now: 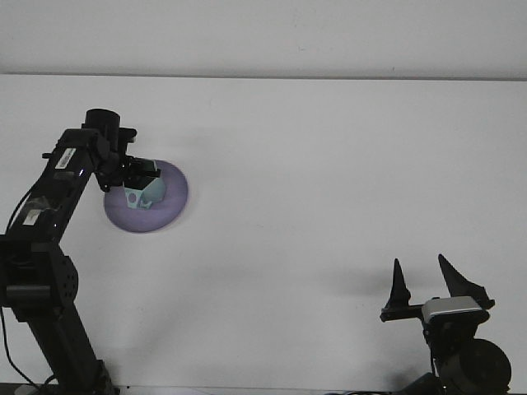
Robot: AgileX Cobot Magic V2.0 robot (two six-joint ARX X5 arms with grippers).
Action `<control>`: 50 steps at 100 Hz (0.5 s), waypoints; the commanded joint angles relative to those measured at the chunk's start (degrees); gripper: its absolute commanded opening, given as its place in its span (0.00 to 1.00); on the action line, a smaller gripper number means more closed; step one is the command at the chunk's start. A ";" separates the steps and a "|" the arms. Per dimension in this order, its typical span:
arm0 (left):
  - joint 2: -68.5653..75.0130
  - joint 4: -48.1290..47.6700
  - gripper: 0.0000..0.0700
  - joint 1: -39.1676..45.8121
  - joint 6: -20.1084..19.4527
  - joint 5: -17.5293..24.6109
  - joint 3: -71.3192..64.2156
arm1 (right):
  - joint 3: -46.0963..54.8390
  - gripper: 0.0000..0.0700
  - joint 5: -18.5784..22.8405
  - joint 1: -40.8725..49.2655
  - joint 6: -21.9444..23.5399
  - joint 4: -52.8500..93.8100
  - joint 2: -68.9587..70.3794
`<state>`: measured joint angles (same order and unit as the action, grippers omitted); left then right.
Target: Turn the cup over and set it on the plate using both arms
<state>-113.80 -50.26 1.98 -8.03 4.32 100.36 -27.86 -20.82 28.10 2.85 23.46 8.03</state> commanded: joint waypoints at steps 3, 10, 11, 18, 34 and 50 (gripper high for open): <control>-2.32 -0.61 0.02 -0.07 -0.52 -0.37 1.38 | -0.22 0.75 -0.02 0.35 0.61 -0.33 0.33; -2.62 -0.61 0.03 -0.07 -0.52 -0.37 1.38 | -0.22 0.75 -0.02 0.35 0.61 -0.33 0.33; -2.62 -0.55 0.03 -0.07 -0.52 -0.35 1.38 | -0.22 0.75 -0.02 0.35 0.59 -0.33 0.33; -2.58 0.20 0.22 -0.07 -0.52 -0.35 1.40 | -0.22 0.75 -0.02 0.35 0.59 -0.33 0.33; -1.51 0.15 0.75 -0.07 -0.26 -0.35 2.43 | -0.22 0.75 -0.02 0.35 0.59 -0.31 0.33; 1.03 -4.00 0.76 0.04 -0.04 -0.28 6.62 | -0.22 0.75 -0.02 0.35 0.59 -0.31 0.33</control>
<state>-114.26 -53.19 1.98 -8.03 4.27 104.14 -27.86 -20.82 28.10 2.85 23.49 8.03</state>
